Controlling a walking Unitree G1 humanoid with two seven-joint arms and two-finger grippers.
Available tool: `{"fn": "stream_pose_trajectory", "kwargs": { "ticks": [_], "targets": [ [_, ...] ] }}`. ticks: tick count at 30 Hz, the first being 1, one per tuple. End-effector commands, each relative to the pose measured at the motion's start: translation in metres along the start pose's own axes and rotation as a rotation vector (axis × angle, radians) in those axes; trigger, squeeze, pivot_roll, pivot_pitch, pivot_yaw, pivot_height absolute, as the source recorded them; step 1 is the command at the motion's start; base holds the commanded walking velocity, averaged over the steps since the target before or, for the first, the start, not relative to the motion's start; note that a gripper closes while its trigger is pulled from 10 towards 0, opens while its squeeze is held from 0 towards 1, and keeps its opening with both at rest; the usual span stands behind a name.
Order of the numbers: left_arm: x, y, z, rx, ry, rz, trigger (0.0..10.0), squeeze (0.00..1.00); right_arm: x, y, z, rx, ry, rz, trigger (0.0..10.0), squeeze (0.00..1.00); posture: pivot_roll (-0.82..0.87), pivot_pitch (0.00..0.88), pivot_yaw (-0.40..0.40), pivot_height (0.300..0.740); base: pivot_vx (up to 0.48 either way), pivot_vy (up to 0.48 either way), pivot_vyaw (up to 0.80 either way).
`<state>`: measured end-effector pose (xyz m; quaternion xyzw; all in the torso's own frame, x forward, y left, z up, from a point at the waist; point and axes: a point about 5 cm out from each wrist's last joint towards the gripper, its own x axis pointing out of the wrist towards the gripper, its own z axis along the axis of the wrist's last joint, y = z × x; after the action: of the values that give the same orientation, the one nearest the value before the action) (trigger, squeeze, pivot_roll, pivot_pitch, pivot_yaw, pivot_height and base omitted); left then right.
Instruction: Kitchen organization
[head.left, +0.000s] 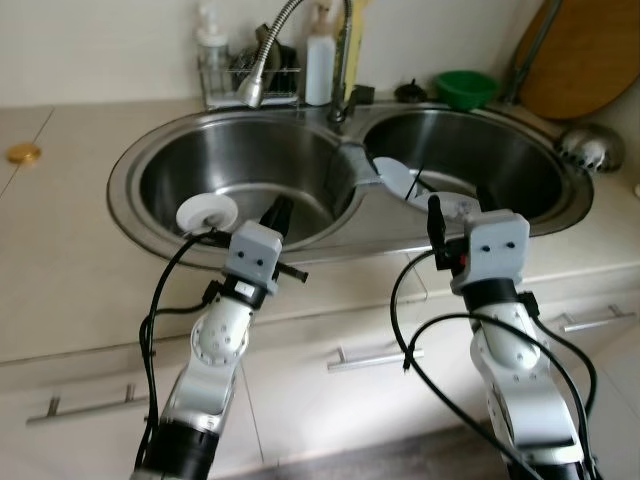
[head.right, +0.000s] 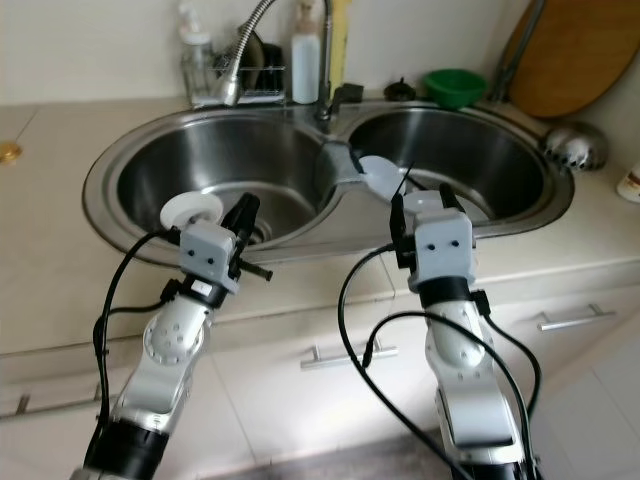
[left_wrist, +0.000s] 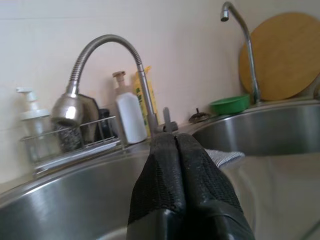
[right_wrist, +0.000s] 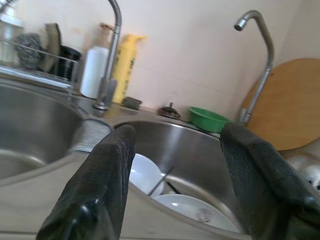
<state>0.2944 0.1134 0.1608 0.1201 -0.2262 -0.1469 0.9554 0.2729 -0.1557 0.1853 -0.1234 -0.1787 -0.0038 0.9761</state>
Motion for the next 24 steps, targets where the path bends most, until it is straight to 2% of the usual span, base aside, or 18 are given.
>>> {"fn": "stream_pose_trajectory", "kwargs": {
  "ticks": [1, 13, 24],
  "targets": [
    [0.002, 0.002, 0.004, 0.019, -0.022, 0.0, 10.0, 0.0, -0.001, -0.003, 0.006, -0.007, -0.033, -0.018, 10.0, 0.0, -0.08, 0.0, -0.039, 0.74, 0.0, 0.0, -0.78],
    [0.005, 0.006, 0.015, 0.077, -0.089, 0.017, 10.0, 0.0, -0.008, -0.001, 0.004, -0.017, -0.039, -0.02, 10.0, 0.0, -0.08, 0.0, -0.036, 0.74, 0.0, 0.0, -0.79],
    [0.006, 0.004, 0.018, 0.081, -0.109, 0.014, 10.0, 0.0, -0.009, -0.001, 0.004, -0.014, -0.046, -0.02, 10.0, 0.0, -0.08, 0.0, -0.034, 0.74, 0.0, 0.0, -0.79]
  ]
}}
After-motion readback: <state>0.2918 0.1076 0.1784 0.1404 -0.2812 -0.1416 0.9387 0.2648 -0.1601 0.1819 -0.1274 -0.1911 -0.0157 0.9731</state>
